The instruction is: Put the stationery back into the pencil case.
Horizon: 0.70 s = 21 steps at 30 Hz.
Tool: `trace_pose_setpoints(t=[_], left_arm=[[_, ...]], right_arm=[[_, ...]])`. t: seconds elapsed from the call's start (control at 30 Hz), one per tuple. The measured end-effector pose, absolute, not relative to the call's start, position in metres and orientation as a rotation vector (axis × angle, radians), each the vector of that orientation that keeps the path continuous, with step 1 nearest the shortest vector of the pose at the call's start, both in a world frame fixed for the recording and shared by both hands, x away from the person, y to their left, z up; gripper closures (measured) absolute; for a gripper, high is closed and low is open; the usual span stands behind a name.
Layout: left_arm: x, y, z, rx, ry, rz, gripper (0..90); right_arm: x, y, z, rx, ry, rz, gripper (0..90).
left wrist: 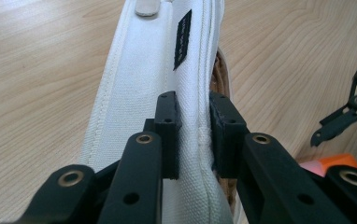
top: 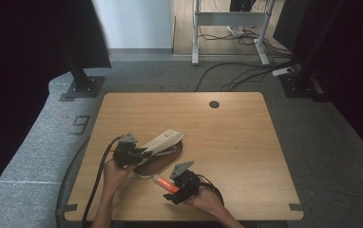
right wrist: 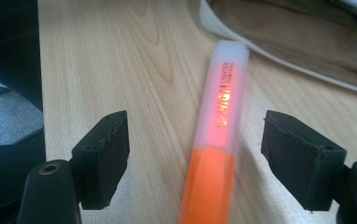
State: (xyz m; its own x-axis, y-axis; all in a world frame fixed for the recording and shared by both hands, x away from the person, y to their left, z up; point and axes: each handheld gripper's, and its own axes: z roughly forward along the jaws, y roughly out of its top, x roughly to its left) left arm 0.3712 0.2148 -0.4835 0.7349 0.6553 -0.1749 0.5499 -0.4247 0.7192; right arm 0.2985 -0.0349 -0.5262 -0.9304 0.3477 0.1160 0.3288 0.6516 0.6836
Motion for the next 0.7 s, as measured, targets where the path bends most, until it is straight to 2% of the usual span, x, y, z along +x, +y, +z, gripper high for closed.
trace_pose_setpoints(t=[0.1, 0.23, 0.43, 0.7], left_arm=[[0.371, 0.215, -0.483, 2.133, 0.905, 0.168, 75.5], [0.371, 0.215, -0.483, 2.131, 0.906, 0.167, 75.5], [0.371, 0.214, -0.484, 2.130, 0.908, 0.166, 75.5], [0.371, 0.214, -0.484, 2.125, 0.911, 0.169, 75.8]], right_arm=[[0.298, -0.033, -0.531, 0.570, 2.822, 1.109, 30.0], [0.298, -0.037, -0.535, 0.554, 2.812, 1.084, 45.3], [0.297, -0.040, -0.537, 0.542, 2.778, 1.070, 63.4], [0.298, -0.044, -0.537, 0.555, 2.779, 1.096, 65.9]])
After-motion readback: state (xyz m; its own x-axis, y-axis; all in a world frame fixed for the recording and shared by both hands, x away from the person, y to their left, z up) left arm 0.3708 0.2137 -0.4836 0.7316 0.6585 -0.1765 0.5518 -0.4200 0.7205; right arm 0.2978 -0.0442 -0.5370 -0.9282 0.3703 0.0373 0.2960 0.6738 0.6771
